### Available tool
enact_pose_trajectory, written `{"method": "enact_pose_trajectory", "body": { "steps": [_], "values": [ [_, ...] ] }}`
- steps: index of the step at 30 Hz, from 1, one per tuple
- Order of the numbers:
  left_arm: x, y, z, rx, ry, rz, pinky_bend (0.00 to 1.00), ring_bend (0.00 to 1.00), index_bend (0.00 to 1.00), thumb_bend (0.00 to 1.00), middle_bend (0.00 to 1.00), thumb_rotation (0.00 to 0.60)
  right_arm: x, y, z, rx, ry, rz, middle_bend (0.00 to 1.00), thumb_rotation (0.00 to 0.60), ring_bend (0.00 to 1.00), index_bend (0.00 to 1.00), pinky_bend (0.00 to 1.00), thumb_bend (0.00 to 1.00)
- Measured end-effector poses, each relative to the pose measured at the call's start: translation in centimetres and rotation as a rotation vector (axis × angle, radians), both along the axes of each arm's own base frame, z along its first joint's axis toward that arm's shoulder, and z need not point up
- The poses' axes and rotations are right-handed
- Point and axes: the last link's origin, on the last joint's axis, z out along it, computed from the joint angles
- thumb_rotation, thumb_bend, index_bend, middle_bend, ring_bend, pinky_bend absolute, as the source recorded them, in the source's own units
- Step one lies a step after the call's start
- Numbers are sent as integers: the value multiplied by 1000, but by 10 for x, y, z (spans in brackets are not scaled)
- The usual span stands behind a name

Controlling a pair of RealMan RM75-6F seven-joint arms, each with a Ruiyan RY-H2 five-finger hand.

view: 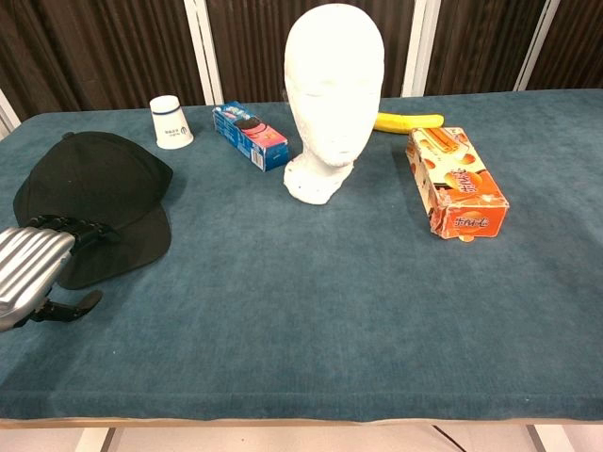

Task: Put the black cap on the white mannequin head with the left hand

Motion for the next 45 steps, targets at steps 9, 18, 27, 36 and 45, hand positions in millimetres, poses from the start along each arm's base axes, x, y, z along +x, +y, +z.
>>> {"method": "enact_pose_trajectory", "body": {
  "steps": [9, 18, 27, 36, 45],
  "values": [
    [1, 4, -5, 0, 2, 6, 188, 246, 332, 324, 327, 600, 0, 0, -1, 0, 5, -4, 0, 600, 0, 0, 0, 149],
    [-5, 11, -6, 58, 111, -16, 206, 355, 402, 324, 439, 600, 0, 1, -3, 19, 8, -2, 0, 600, 0, 0, 38, 149],
    [-16, 22, -8, 101, 261, -27, 233, 424, 474, 328, 515, 600, -1, 3, 0, 26, 3, -3, 0, 600, 0, 0, 55, 149],
    [-9, 31, -2, 151, 240, -65, 379, 580, 665, 456, 688, 600, -1, 4, 1, 30, 3, -1, 0, 600, 0, 0, 64, 149],
    [-5, 42, 15, 214, 193, -108, 389, 595, 697, 522, 719, 600, -1, 4, 1, 37, 5, -1, 0, 600, 0, 0, 71, 149]
  ]
}}
